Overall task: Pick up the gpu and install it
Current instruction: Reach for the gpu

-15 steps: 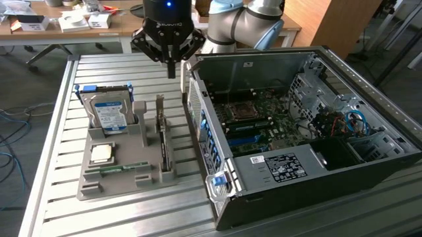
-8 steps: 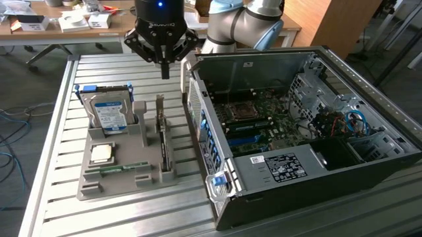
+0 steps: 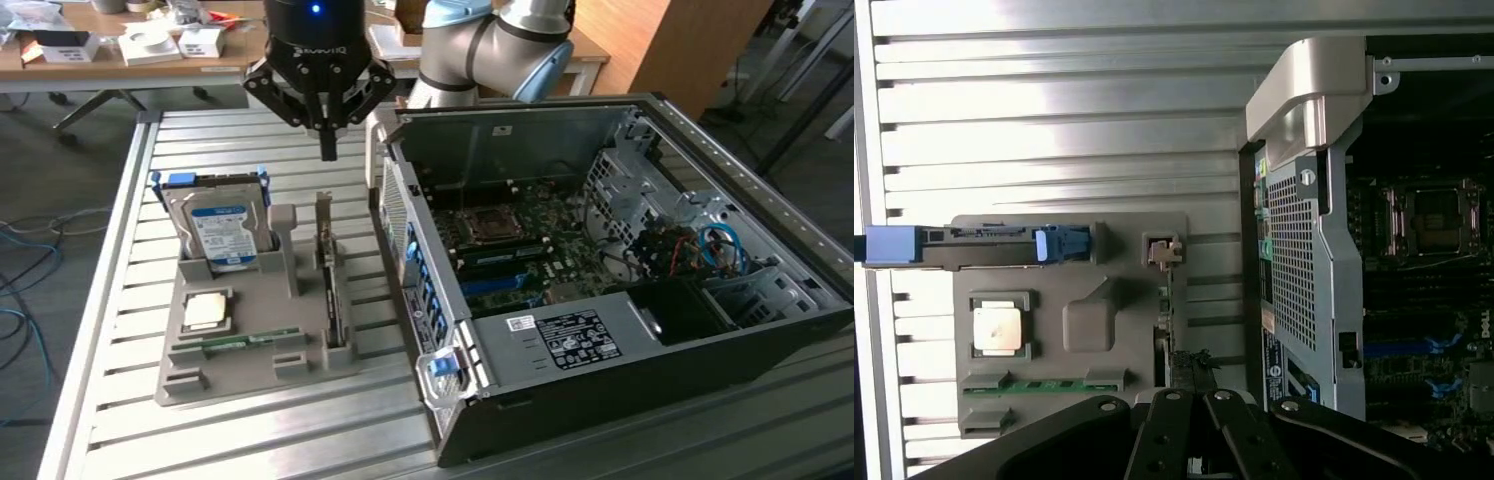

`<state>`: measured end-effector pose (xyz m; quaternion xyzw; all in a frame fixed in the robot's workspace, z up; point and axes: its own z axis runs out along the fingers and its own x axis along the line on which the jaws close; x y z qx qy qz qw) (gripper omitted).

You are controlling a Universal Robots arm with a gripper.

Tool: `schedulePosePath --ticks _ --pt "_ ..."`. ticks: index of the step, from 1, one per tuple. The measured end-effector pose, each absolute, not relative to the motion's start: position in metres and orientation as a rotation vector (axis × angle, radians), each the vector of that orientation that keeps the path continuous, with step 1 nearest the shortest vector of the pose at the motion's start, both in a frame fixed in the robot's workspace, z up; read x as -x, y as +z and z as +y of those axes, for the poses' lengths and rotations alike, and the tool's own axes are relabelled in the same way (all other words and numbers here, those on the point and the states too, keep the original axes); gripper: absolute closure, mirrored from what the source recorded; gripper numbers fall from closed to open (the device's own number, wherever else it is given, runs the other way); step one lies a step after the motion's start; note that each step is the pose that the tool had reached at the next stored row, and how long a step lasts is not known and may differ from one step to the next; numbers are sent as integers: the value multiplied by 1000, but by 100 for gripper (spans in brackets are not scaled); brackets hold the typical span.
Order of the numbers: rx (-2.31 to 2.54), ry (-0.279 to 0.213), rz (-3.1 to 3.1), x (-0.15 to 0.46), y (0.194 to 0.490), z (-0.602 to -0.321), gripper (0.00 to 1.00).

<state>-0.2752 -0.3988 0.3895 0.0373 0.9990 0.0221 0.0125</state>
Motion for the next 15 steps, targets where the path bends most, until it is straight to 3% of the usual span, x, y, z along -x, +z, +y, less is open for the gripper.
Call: schedulePosePath --ticks 15 --pt "-117 69 3114 279 389 -406 89"
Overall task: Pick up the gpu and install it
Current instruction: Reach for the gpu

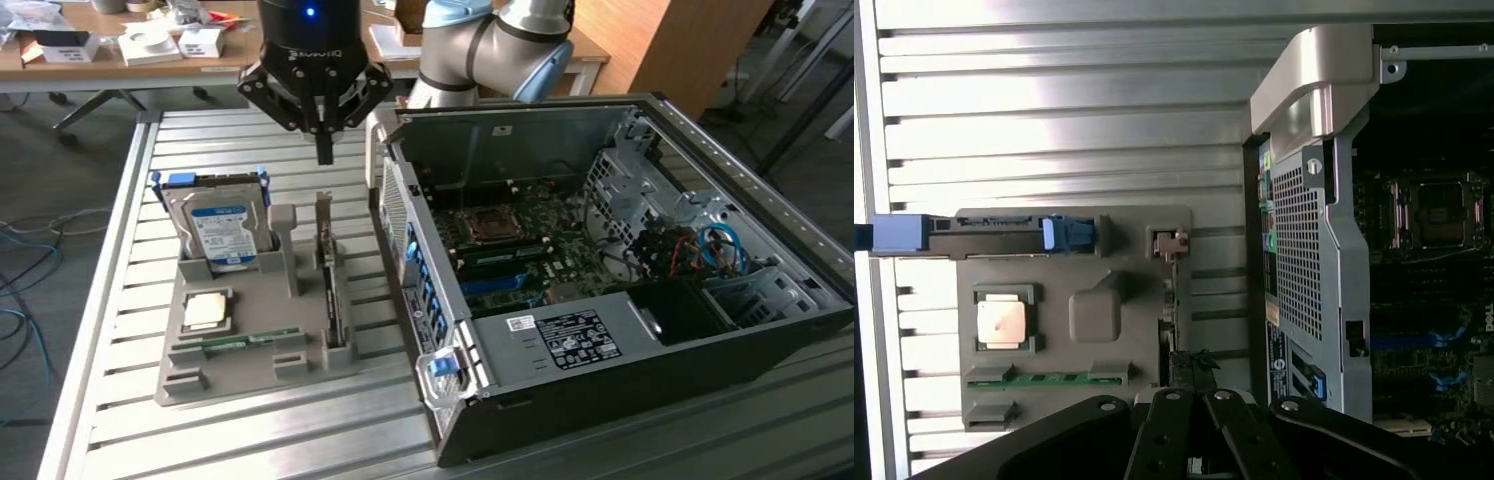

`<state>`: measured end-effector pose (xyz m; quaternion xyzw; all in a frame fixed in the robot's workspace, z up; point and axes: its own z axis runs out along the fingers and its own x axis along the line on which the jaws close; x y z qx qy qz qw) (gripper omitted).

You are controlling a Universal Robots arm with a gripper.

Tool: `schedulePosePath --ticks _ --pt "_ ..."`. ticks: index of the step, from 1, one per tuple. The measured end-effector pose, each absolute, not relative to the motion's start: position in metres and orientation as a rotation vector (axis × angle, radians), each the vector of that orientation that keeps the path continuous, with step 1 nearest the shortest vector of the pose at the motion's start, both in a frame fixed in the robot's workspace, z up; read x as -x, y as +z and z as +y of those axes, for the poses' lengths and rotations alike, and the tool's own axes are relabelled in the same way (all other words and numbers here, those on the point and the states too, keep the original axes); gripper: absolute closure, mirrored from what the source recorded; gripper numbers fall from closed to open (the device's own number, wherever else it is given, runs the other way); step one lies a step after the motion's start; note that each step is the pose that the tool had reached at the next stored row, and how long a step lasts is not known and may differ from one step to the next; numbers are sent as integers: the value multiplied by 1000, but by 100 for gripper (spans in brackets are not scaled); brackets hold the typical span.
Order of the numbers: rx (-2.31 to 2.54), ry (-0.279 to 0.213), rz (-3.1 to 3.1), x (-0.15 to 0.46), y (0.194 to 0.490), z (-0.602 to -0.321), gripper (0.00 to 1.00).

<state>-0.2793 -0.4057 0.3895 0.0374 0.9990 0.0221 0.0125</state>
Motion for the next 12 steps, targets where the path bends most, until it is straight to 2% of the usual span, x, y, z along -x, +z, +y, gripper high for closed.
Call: schedulePosePath --ticks 12 --pt "-117 69 3114 280 389 -424 89"
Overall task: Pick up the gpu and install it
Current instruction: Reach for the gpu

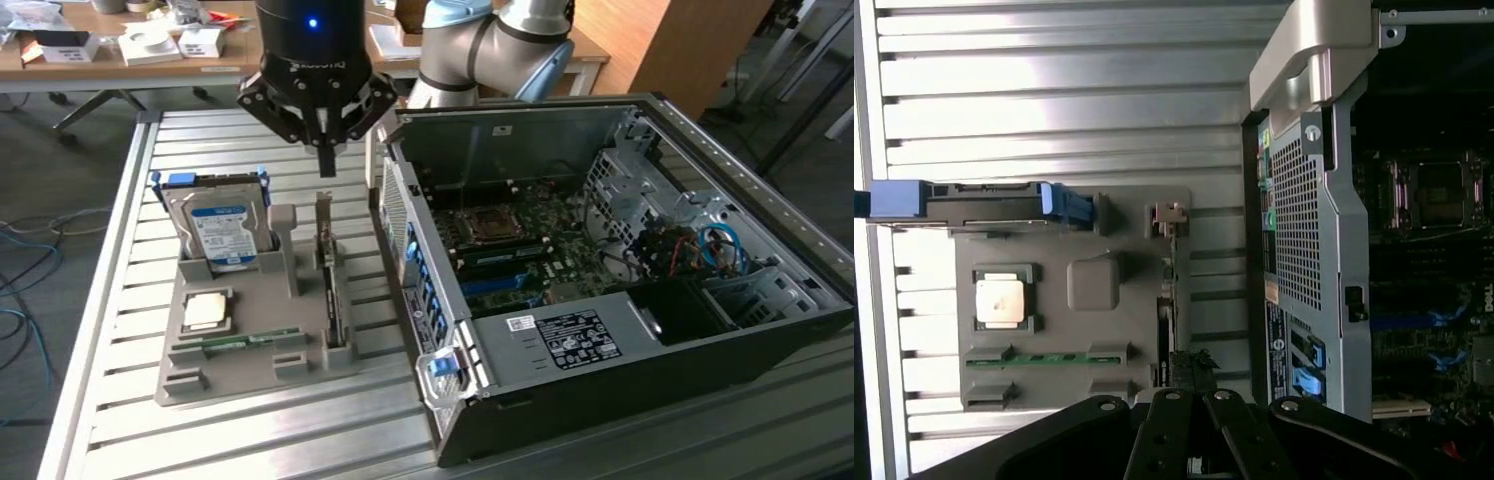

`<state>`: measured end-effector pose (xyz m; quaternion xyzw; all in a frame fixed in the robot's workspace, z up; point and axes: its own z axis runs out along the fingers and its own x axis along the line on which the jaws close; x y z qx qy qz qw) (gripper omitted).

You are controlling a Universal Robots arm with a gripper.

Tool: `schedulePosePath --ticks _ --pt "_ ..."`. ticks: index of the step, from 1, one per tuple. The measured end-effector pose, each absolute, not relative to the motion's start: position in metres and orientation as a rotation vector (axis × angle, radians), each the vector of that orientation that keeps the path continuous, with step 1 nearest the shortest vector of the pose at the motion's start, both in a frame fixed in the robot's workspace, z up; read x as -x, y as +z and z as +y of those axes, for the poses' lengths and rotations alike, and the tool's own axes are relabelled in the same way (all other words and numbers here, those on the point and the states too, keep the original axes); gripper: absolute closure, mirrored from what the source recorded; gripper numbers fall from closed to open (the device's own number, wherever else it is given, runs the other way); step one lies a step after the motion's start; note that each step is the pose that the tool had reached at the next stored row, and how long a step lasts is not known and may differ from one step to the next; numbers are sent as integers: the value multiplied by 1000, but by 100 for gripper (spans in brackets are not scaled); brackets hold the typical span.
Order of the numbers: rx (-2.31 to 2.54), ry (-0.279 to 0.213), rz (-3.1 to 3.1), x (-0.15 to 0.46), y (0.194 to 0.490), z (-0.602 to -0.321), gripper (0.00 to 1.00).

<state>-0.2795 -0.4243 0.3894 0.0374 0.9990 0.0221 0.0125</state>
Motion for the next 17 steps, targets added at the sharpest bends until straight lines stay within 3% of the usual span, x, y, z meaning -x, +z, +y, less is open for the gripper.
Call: schedulePosePath --ticks 17 --pt "-117 69 3114 281 389 -450 89"
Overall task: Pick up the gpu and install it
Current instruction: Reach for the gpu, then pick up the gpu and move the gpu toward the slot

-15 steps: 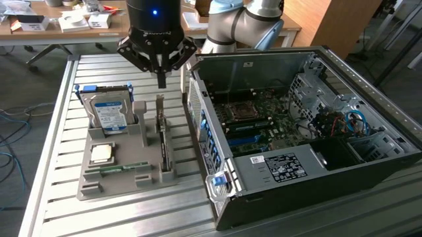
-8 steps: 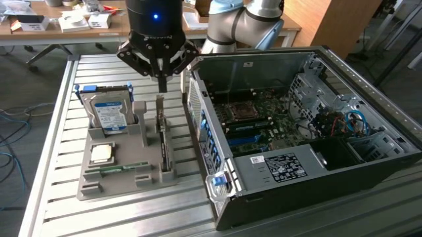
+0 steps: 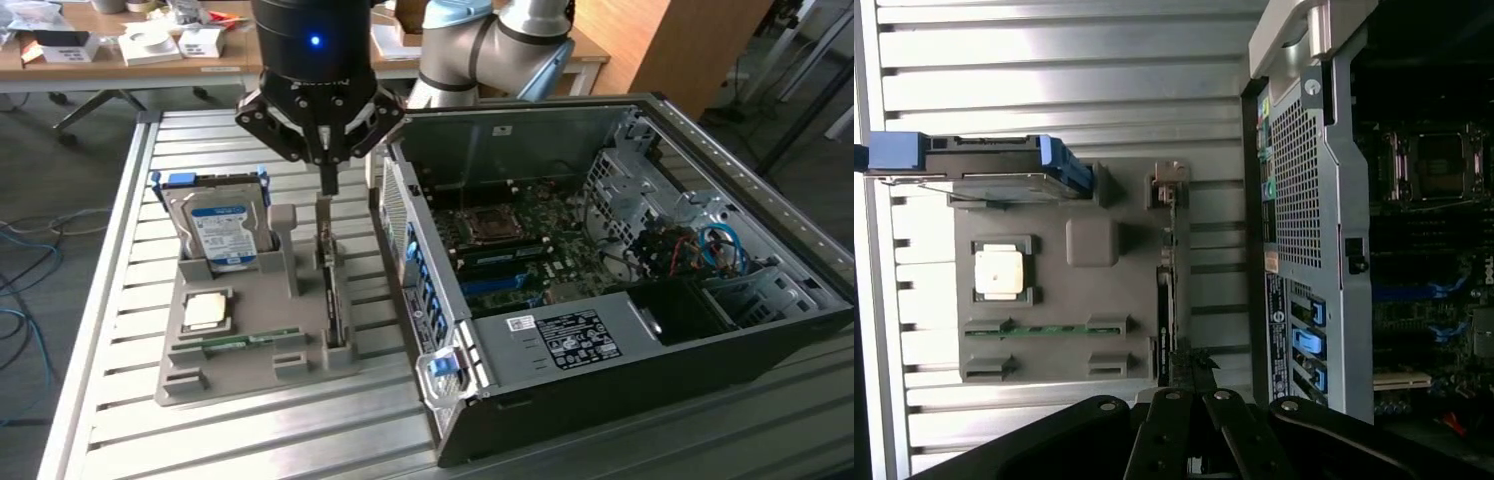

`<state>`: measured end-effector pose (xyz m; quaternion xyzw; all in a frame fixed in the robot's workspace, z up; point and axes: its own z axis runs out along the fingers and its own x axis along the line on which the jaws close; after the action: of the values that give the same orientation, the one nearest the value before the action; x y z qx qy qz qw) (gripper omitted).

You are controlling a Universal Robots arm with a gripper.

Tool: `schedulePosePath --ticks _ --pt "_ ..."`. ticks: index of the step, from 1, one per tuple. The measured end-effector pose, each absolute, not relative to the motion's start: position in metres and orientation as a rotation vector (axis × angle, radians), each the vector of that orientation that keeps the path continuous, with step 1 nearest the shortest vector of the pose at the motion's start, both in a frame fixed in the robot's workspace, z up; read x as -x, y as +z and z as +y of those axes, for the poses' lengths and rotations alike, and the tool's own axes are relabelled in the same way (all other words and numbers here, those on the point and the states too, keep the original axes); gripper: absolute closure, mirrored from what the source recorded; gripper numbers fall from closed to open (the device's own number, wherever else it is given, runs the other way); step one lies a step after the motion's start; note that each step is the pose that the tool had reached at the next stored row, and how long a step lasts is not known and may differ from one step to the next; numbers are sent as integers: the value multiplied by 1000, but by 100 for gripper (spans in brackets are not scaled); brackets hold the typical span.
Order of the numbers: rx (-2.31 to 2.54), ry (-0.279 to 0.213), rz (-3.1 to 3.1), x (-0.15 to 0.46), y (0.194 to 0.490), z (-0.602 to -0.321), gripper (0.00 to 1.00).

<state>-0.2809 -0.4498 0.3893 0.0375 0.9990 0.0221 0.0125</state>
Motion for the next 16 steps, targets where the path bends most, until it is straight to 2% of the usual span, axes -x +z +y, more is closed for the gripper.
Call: schedulePosePath --ticks 16 --pt "-117 69 3114 286 389 -450 89"
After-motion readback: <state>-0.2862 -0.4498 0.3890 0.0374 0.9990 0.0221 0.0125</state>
